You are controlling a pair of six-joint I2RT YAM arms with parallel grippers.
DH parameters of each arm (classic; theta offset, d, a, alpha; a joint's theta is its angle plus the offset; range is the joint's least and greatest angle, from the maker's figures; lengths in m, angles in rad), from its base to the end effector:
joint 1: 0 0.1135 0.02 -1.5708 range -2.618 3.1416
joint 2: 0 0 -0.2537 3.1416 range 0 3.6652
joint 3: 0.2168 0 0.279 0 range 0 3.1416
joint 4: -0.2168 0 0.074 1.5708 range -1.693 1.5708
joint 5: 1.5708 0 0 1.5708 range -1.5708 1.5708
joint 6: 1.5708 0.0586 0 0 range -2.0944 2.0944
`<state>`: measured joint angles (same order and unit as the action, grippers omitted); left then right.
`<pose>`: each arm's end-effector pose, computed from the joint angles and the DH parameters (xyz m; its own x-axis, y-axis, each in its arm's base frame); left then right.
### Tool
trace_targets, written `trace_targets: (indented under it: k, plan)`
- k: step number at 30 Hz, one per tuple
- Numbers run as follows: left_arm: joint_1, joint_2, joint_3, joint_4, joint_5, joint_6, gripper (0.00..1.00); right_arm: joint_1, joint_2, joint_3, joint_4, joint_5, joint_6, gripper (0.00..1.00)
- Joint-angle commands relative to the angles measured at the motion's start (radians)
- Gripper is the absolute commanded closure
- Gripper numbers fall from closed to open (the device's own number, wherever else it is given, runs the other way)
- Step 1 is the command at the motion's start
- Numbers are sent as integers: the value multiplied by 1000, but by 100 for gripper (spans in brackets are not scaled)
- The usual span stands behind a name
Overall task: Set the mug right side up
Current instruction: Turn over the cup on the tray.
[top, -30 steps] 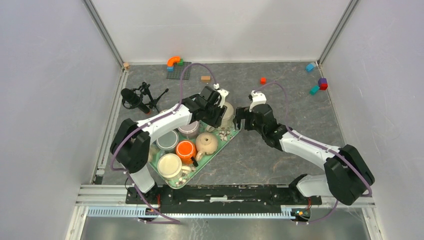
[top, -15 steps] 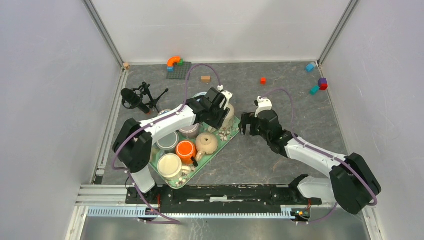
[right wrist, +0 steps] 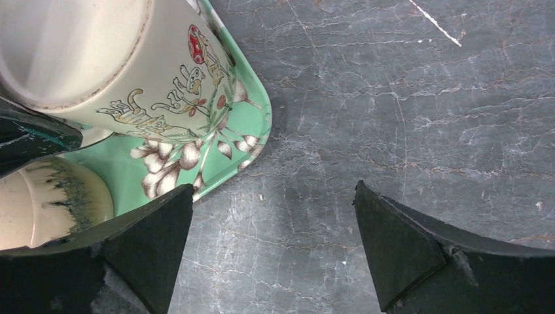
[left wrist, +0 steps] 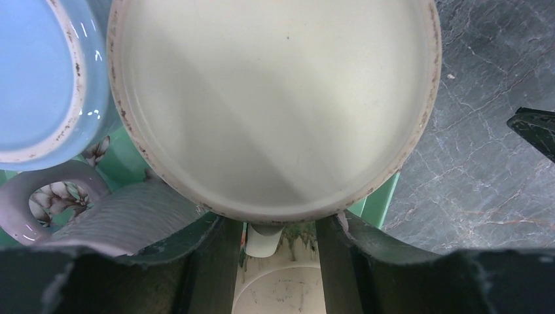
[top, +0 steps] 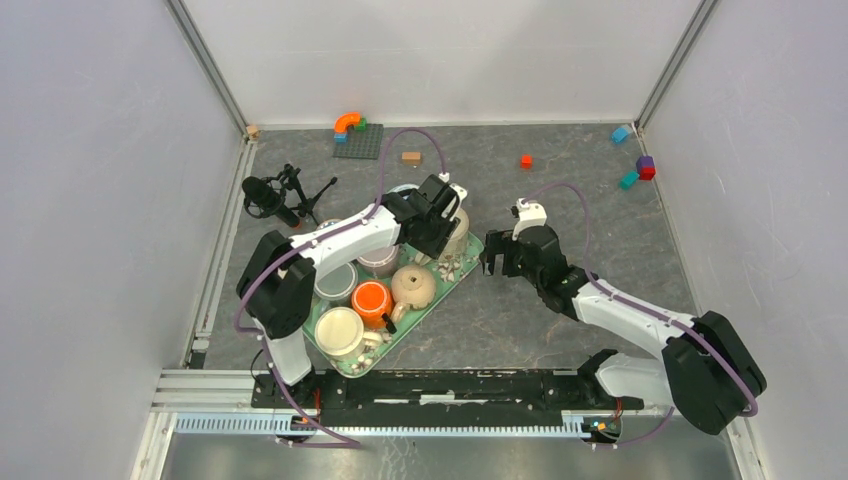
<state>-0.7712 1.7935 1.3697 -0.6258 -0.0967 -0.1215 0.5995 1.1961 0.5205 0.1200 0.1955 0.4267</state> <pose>0.3015 -0.2852 0.1888 -0.6972 0.5094 -0.5044 0.5790 0.8150 0.0228 0.2450 0.1537 0.1567 -0.5691 0.1028 -0.8158 -0.1996 0.9452 0.2583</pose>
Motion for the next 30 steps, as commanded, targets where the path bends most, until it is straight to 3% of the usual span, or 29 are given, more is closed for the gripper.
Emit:
trace_targets:
  k: [1, 15, 22, 26, 30]
  plan:
    - [-2, 32, 34, 31, -18, 55, 50, -8, -24, -12, 41, 5, 7, 2]
    - [-2, 26, -20, 136, -42, 57, 59, -9, -13, -22, 52, -5, 1, 2]
    - [-2, 15, -60, 209, -55, 50, 79, -9, -19, -22, 52, -8, -6, 2]
    - [-2, -17, -95, 273, -71, 40, 97, -10, -29, -22, 53, -12, -9, 2]
    - [-2, -61, -126, 346, -72, 26, 98, -11, -43, -30, 63, -26, -9, 2]
